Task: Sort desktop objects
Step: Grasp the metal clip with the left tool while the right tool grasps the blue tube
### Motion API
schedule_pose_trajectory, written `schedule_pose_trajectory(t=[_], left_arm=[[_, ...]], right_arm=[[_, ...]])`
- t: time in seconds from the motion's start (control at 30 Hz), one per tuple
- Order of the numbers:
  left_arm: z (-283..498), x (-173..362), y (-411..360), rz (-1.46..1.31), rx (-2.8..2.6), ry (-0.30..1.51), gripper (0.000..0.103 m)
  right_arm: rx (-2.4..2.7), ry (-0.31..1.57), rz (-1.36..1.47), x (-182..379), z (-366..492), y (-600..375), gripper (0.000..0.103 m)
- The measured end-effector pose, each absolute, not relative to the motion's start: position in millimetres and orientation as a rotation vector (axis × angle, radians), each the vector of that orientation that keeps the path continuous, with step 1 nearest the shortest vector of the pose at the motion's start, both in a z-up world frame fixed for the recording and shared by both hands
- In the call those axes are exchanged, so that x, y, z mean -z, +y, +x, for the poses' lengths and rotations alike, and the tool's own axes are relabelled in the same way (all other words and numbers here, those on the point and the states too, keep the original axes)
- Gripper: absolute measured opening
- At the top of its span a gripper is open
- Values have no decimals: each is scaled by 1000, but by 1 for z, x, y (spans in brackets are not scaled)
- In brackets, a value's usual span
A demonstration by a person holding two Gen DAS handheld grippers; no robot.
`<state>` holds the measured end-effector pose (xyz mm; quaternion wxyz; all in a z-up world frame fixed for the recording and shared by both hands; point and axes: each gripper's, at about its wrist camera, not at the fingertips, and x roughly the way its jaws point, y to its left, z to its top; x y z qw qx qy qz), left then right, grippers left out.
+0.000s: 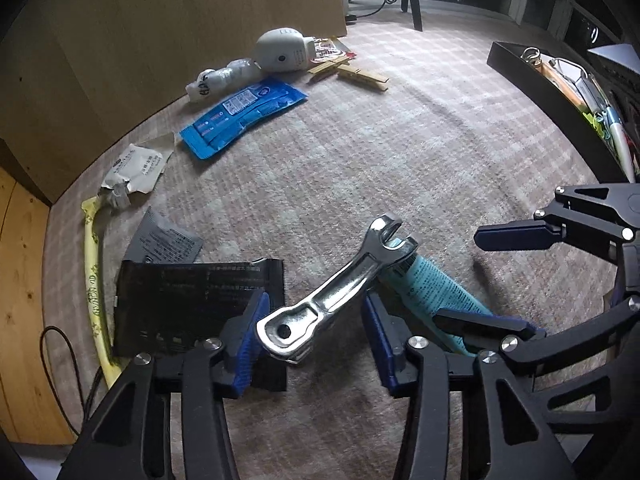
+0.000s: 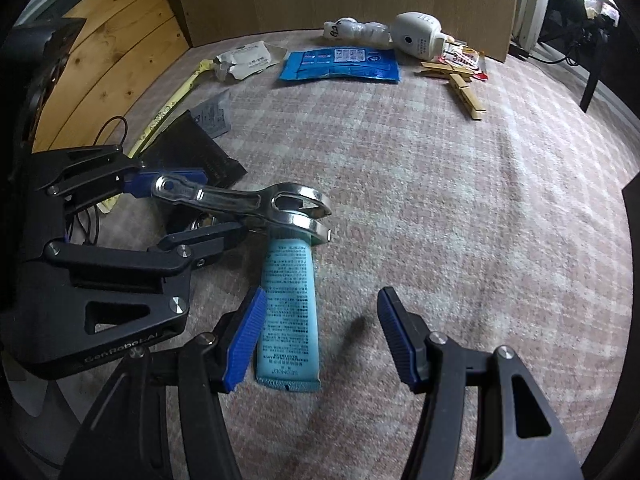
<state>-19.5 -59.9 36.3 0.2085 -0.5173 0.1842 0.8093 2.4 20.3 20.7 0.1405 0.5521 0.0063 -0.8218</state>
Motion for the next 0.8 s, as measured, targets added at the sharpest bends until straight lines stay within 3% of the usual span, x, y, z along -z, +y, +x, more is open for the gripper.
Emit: schedule_pose_trajectory(t=[0.17, 0.33, 0.57, 0.67, 0.8], left_arm=[[-23, -44, -64, -1393, -2217, 608, 64], [-29, -47, -51, -1341, -2095, 759, 66], [-44, -40, -37, -1358, -1991, 804, 66], [-48, -34, -29, -1379, -1956, 799, 59], [-52, -28, -20, -1418, -1921, 754, 35]], right_arm=[[2341, 76, 1597, -15, 1, 11, 57], [2334, 171, 1576, -14, -2, 0, 55], [2334, 166, 1594, -14, -5, 7, 32], [2318, 147, 1609, -15, -6, 12, 32], [2304, 145, 1609, -15, -6, 15, 32]])
